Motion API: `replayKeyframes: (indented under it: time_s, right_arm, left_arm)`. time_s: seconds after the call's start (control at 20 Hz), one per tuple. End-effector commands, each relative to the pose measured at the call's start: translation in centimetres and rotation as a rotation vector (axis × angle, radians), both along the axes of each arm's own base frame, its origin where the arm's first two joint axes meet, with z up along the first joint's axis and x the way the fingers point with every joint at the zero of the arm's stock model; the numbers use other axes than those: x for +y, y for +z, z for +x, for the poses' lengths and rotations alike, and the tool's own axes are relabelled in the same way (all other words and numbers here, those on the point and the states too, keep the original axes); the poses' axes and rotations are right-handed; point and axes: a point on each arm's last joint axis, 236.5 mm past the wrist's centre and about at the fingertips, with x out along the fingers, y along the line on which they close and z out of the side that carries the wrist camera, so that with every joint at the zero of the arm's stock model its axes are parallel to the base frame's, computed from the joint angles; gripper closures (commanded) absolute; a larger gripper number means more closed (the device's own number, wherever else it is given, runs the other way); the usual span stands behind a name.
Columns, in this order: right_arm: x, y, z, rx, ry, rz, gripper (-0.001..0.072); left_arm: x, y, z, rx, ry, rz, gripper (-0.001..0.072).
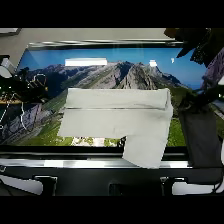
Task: Fold the clothes and pants, and hang the long-sleeved shirts on hangers.
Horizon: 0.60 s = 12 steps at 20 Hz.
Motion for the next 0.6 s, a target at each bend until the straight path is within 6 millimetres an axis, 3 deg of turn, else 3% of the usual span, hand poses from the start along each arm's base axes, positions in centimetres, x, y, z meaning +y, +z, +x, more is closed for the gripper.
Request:
replayKeyframes:
  time_s: [0.0, 0.15, 0.3, 0.55]
  right_arm:
    - [2.5, -2.6, -6.5, 0.035, -0.016, 0.119, 0.029]
    - [6.1, -5.1, -11.2, 0.098, -0.016, 0.214, 0.029]
    - [7.8, -7.3, -15.1, 0.163, -0.012, 0.236, 0.029]
    - [9.7, -8.9, -19.4, 0.232, -0.021, 0.262, 0.0292]
  left_arm:
    - [1.7, 0.2, -4.4, 0.044, 0.061, -0.013, 0.026]
    - [1.5, -1.0, -7.9, 0.069, 0.105, -0.047, 0.026]
    - [0.9, -2.0, -10.3, 0.093, 0.122, -0.06, 0.026]
    - [0.0, -2.4, -11.2, 0.106, 0.13, -0.088, 0.026]
